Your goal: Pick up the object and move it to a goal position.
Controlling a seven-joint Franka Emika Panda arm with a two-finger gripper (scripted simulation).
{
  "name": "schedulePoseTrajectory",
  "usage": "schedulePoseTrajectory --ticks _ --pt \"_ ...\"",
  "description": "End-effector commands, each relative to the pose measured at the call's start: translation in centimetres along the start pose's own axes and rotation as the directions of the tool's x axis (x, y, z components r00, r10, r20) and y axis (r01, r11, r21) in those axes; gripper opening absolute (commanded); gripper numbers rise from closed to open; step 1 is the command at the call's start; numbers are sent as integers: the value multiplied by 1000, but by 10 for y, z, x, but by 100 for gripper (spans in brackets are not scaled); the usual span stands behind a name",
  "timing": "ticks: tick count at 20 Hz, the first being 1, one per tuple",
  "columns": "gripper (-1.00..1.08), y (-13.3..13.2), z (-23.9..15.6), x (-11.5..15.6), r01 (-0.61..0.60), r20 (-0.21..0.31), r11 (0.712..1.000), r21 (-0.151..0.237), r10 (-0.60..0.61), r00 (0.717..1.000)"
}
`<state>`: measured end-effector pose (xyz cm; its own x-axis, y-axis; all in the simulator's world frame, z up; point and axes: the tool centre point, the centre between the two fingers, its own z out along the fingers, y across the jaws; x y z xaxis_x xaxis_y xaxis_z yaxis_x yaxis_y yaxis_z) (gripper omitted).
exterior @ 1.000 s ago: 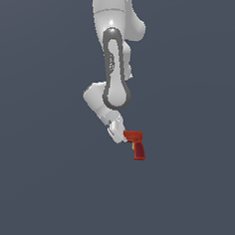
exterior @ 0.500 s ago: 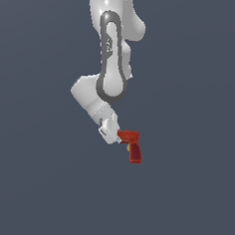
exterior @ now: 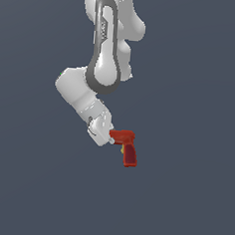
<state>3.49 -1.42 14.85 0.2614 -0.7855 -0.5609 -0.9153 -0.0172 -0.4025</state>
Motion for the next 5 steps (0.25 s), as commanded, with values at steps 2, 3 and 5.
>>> schedulePoseTrajectory --ticks 2,3,5 --pt "-100 -11 -8 -1 3 1 1000 2 -3 1000" --pt "-100 -12 -9 0 3 1 1000 2 -3 1000" --pt "-100 -13 -10 0 3 1 1000 2 -3 1000"
